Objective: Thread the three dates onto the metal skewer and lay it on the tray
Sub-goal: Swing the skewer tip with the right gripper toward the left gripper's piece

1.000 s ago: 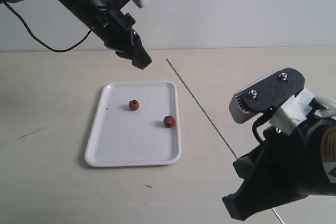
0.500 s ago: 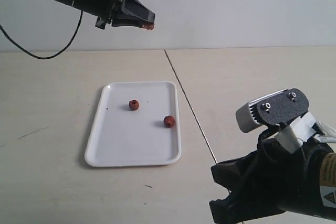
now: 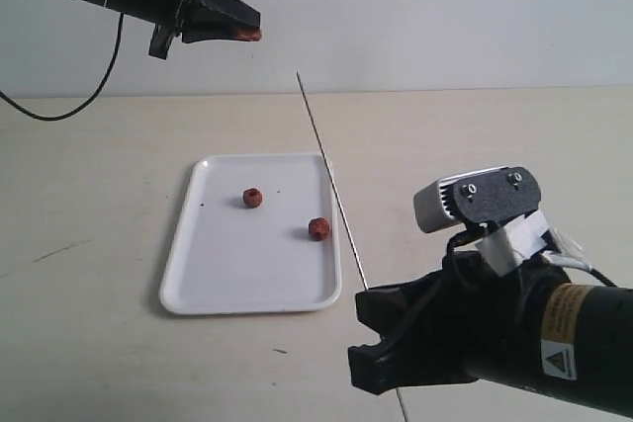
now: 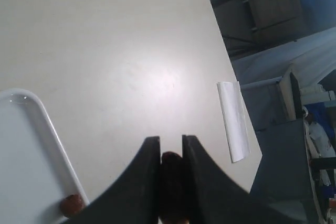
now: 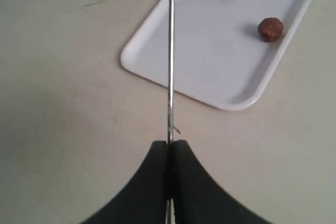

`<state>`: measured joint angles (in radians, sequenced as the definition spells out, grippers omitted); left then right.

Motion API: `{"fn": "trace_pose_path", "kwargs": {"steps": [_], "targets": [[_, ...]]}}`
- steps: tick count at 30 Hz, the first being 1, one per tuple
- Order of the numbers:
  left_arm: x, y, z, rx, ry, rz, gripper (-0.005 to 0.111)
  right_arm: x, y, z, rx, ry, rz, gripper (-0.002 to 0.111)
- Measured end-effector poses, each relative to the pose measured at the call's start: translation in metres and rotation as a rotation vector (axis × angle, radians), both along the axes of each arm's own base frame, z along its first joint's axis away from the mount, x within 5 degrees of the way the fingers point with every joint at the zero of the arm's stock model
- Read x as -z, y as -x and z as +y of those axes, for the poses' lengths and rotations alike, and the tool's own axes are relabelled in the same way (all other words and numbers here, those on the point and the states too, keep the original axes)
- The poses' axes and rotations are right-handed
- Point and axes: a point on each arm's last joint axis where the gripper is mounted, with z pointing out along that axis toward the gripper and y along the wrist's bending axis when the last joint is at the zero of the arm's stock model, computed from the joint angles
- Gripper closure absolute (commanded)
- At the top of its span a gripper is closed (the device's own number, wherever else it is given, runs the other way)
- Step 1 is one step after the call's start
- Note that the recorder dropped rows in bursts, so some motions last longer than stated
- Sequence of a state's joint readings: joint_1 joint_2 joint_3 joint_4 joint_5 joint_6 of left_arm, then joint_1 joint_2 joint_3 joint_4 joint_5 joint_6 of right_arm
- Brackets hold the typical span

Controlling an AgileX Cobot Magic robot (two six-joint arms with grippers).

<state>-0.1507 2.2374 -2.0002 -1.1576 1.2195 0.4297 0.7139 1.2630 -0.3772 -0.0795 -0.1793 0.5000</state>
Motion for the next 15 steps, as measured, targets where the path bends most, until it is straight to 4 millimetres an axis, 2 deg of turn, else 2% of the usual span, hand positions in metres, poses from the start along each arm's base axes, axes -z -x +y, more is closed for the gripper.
{"fn": "trace_pose_path", "kwargs": {"steps": [6,15], "targets": [[0.000,0.000,0.000,-0.007,0.002,0.015,0.107,0.007,-0.021,0.023,-0.035,-0.005,0.013,0.108],[0.001,0.000,0.001,-0.015,-0.011,0.034,0.107,0.011,-0.045,0.044,-0.039,-0.004,0.020,0.108]]}}
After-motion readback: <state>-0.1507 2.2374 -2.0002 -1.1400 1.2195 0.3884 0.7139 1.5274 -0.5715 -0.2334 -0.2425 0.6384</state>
